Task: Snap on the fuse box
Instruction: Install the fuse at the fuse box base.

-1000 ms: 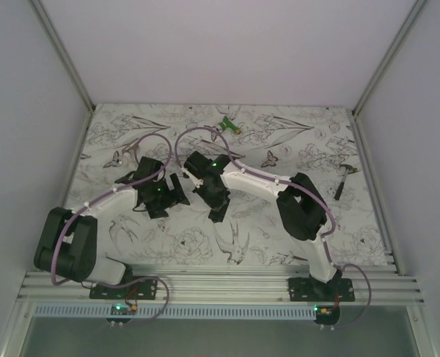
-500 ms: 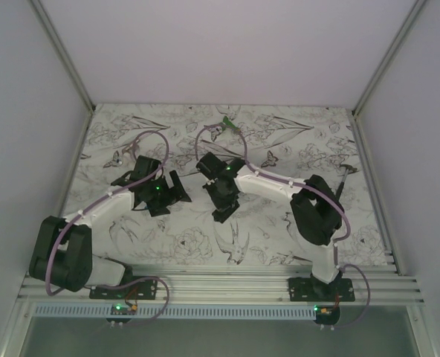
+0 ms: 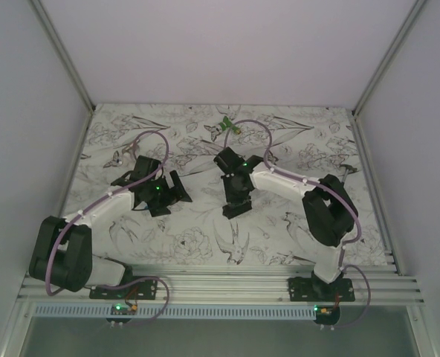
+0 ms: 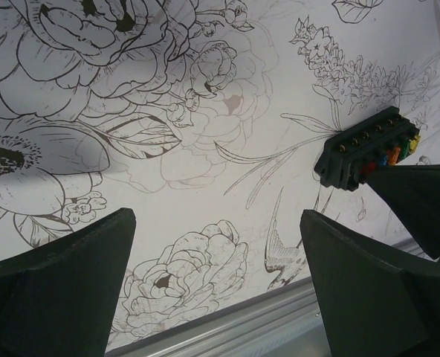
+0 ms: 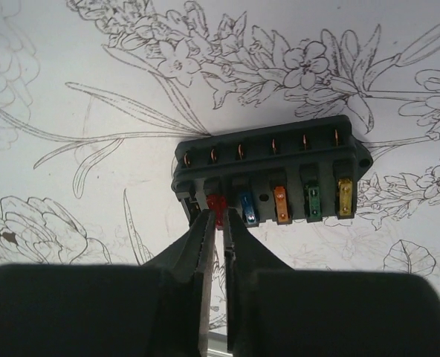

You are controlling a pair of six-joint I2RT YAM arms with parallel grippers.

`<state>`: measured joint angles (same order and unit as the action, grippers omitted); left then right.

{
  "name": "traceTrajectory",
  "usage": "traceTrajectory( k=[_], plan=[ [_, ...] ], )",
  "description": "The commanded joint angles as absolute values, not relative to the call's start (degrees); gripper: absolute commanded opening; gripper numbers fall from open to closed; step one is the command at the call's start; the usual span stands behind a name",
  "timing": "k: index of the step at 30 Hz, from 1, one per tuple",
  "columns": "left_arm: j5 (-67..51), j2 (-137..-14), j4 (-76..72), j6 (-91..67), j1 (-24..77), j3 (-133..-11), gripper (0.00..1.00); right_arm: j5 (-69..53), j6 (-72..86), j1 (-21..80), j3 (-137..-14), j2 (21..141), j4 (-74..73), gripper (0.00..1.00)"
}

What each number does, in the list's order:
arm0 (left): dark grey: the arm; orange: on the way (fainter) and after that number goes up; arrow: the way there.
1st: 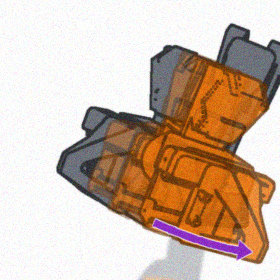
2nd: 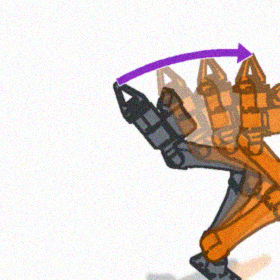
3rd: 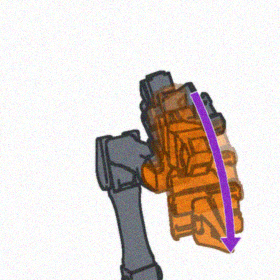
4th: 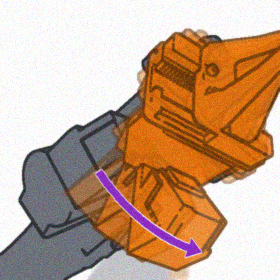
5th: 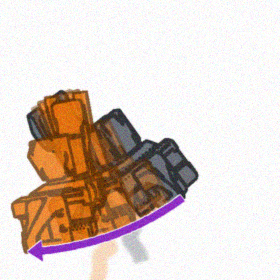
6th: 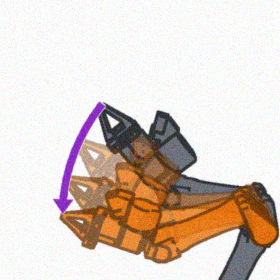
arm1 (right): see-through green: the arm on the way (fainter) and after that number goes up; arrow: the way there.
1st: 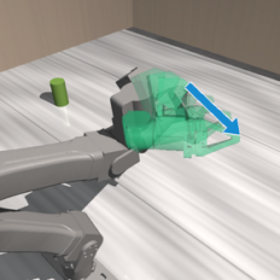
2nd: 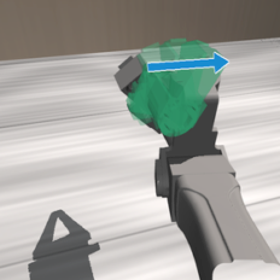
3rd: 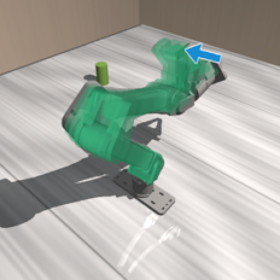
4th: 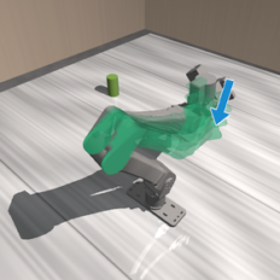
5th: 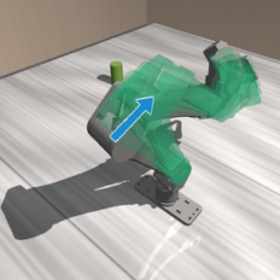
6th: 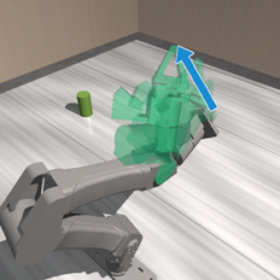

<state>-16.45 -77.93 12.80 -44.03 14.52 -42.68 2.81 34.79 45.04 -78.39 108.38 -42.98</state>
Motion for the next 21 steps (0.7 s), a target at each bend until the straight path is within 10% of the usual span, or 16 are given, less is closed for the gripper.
traceTrajectory(
  k=[1, 21],
  plan=[
    [-17.5, -77.8, 12.8, -44.5, 14.3, -42.3, 0.97, 9.3, 35.8, 44.2, -75.0, 109.1, -43.3, 0.18],
    [-17.6, -81.9, 14.2, -45.3, 15.0, -45.7, 0.97, 10.7, 31.1, 43.0, -65.4, 94.6, -32.5, 0.3]
  ],
)
